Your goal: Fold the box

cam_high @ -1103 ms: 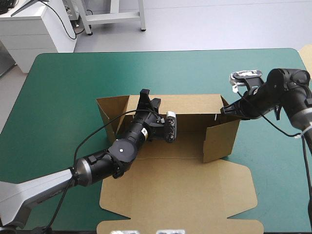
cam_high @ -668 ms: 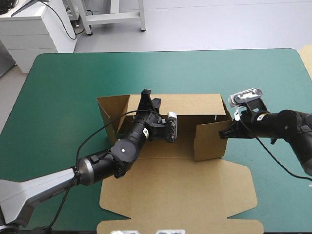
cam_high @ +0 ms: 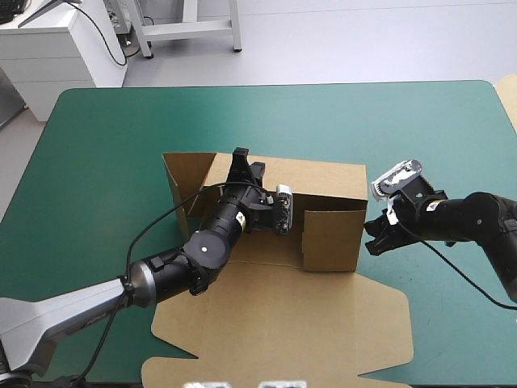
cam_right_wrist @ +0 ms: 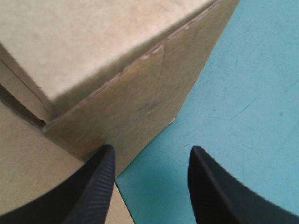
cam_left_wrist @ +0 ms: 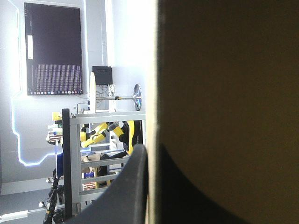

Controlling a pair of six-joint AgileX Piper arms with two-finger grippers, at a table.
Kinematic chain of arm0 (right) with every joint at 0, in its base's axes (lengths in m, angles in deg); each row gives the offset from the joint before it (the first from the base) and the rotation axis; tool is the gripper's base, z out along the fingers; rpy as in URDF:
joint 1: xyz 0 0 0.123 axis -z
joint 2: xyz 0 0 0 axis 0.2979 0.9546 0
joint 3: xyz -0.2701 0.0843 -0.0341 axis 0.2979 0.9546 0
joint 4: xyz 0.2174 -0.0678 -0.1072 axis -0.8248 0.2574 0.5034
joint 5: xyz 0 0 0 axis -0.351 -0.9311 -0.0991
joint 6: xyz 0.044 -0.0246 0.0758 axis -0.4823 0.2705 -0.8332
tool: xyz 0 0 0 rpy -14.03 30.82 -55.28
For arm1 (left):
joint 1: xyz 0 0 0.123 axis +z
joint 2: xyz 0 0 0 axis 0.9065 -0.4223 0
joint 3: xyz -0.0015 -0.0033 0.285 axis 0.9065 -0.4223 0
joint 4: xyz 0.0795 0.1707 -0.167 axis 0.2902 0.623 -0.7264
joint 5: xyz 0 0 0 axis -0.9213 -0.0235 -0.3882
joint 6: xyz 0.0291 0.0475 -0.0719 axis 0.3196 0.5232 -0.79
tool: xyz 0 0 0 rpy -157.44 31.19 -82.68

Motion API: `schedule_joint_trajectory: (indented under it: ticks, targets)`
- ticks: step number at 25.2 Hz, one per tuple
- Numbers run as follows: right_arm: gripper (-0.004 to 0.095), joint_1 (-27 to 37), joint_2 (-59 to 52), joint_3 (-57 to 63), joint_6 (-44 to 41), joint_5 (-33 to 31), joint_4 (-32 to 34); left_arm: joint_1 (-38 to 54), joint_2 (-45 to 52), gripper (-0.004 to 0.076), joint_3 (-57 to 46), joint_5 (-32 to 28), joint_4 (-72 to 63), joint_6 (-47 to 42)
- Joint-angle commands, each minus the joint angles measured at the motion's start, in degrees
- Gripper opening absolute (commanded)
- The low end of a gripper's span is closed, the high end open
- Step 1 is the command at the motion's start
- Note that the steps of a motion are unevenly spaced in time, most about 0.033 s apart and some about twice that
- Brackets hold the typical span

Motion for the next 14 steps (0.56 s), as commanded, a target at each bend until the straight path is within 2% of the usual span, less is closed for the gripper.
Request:
schedule_joint_trajectory:
  ticks: [1, 3, 4, 9, 14]
  targets:
    - [0.0465, 0.34, -1.64, -1.39, 0.74, -0.53, -2.58, -0.02, 1.92, -0.0008, 1.67, 4.50, 2.19, -1.01]
    - [0.0466, 0.34, -1.64, -1.39, 1.33, -0.80, -2.76, -0.02, 1.92, -0.0008, 1.67, 9.44, 0.44, -0.87]
    - [0.0466, 0.34, -1.64, -1.39, 1.62, -0.41, -3.06, -0.02, 1.92, -0.0008, 1.67, 9.97, -0.08, -0.77]
    - [0.0478, 0.34, -1.30, -1.39, 7.02, 0.87, -8.34, -0.02, 1.92, -0.0008, 1.67, 8.53, -1.03, -0.77]
    - [0.0653, 0.22, 0.88, -1.39, 10.17, 0.73, -12.14, -0.02, 1.92, -0.0008, 1.67, 7.80, -2.28, -0.77]
